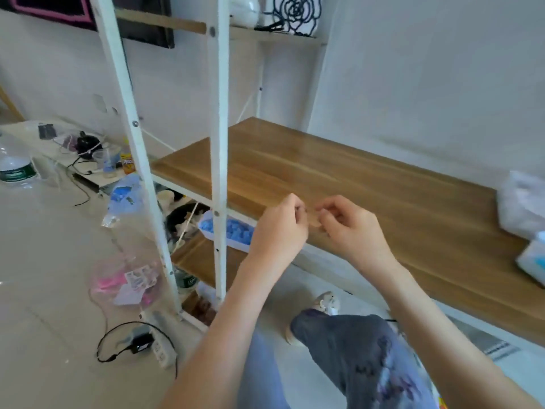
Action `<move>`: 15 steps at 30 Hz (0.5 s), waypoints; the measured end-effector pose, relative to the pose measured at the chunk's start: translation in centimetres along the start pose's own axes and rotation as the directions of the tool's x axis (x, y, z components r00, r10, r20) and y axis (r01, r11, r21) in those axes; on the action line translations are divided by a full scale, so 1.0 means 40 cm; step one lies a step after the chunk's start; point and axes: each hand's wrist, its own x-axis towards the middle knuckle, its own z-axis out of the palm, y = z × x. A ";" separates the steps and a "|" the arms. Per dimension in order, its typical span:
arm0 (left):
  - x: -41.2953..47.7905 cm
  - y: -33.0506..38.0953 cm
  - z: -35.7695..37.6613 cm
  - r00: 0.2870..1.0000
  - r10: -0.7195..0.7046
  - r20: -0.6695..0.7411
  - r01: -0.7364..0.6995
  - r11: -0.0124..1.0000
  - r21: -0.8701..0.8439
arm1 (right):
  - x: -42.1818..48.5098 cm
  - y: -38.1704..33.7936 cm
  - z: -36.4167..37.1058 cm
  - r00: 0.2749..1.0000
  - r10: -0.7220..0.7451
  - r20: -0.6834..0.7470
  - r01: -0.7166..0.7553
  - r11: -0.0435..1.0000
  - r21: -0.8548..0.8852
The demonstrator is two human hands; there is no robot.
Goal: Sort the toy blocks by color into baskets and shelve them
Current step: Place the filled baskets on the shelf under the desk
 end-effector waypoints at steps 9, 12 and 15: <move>0.045 0.185 0.261 0.918 0.195 0.345 -0.185 0.981 -0.061 | -0.078 0.236 -0.362 0.885 0.232 -0.404 -0.335 0.919 -0.206; 0.034 0.219 0.334 0.849 0.274 0.453 -0.254 0.961 -0.106 | -0.110 0.320 -0.448 0.767 0.359 -0.532 -0.514 0.840 -0.174; 0.031 0.244 0.379 0.824 0.315 0.471 -0.298 0.948 -0.112 | -0.130 0.377 -0.472 0.717 0.329 -0.615 -0.546 0.813 -0.202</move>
